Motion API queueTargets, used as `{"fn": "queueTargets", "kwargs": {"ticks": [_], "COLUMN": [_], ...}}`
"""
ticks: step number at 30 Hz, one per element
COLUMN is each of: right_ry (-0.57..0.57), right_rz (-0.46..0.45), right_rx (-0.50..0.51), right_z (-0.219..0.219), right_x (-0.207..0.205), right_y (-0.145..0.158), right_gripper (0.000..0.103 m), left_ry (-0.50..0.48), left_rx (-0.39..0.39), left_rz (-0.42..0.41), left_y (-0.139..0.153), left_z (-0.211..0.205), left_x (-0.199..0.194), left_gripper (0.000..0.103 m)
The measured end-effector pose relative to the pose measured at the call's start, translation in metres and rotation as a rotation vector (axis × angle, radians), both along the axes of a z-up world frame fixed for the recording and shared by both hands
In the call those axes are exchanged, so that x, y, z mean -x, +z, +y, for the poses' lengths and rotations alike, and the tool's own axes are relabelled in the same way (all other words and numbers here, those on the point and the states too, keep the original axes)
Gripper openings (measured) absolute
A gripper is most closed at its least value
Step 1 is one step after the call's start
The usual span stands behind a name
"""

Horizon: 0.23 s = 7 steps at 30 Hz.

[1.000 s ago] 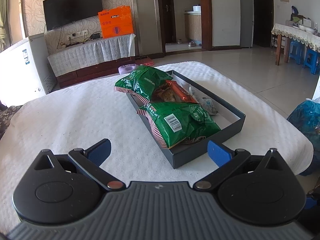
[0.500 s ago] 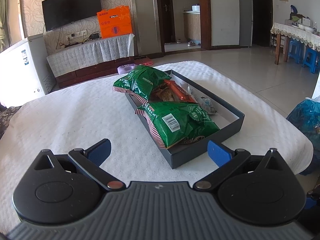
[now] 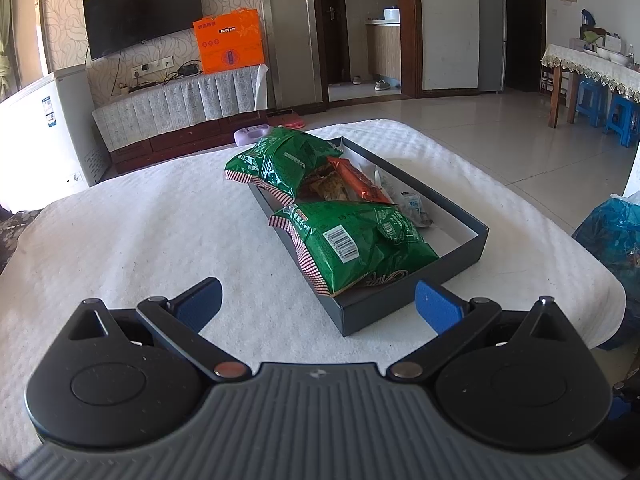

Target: Organize snacks

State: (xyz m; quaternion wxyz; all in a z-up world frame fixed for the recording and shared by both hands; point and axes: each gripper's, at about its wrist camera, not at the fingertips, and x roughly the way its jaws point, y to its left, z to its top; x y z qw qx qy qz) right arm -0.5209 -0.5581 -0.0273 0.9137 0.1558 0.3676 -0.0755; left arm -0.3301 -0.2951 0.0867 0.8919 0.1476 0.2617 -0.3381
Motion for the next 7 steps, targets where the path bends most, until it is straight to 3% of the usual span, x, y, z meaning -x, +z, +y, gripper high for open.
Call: {"fn": "queueTargets", "kwargs": {"ticks": [7], "right_ry": [0.000], "right_rz": [0.000], "right_rx": [-0.001], "right_z": [0.0000], "right_x": [0.0002], "right_y": [0.0002], "right_gripper": [0.065], "left_ry": [-0.016], "left_rx": [0.006], "left_rz": [-0.016], "left_y": [-0.0009], "left_z": [-0.0028], "left_x": [0.0041], "left_gripper": [0.103]}}
